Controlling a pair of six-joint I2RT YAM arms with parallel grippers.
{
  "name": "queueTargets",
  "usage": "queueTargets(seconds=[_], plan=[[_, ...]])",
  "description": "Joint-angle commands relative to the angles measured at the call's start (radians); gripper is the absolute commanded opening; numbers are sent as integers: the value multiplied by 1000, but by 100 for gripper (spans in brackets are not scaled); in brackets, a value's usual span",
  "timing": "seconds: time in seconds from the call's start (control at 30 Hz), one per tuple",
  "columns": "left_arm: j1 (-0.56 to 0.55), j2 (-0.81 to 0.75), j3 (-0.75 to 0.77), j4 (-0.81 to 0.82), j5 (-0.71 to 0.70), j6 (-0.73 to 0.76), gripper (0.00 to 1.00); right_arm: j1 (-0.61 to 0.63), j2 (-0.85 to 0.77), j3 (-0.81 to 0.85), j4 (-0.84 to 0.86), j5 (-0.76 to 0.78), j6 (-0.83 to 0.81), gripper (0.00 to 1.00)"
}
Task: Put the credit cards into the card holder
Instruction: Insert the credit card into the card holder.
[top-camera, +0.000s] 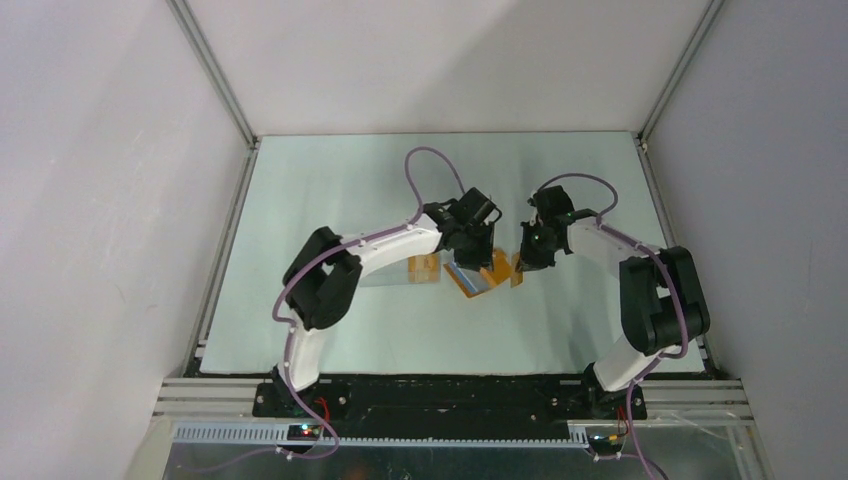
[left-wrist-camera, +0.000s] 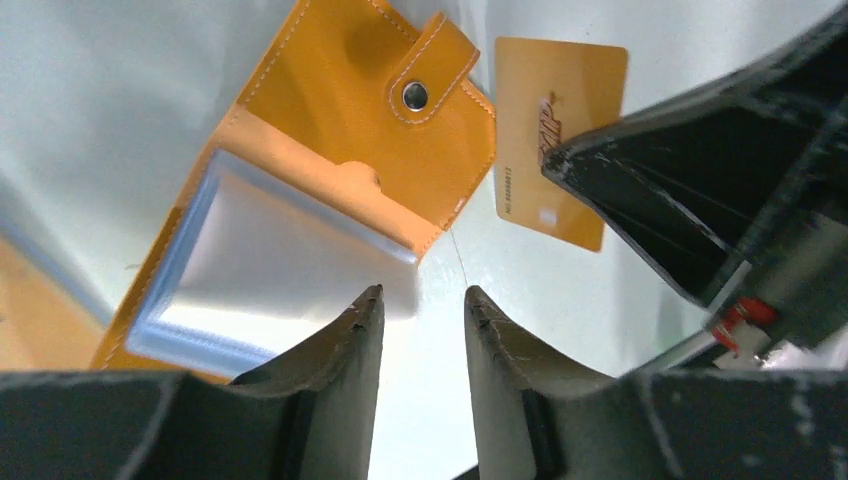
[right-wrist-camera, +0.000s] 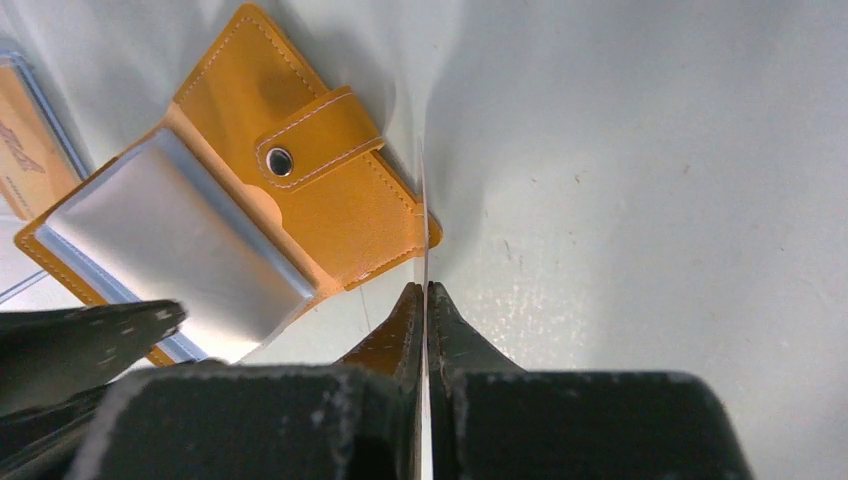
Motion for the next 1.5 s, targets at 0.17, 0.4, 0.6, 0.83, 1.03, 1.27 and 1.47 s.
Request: queueTargets(seconds=[0.17,0.4,0.6,0.83,1.03,1.27,1.47], plan=[[80,-192,-139,19,-9,4,41,9,38,11,59,-66,-7,0],[86,-254,-244,27,-44,-6,38,29,48,11,60,-83,2,0],[86,-228,-253,41,-39,-6,28,34,62,12,59,-85,0,0],[86,-172,-220,43,-36,-6,25,37,68,12,61,-94,1,0],[85,-153,-183,44,-23,0,27,40,70,12,58,-103,-1,0],[83,-120,-146,47,-8,-3,33,49,68,12,56,-113,2,0],[82,-42,-97,54,18,0,34,49,57,11,53,-121,3,0]])
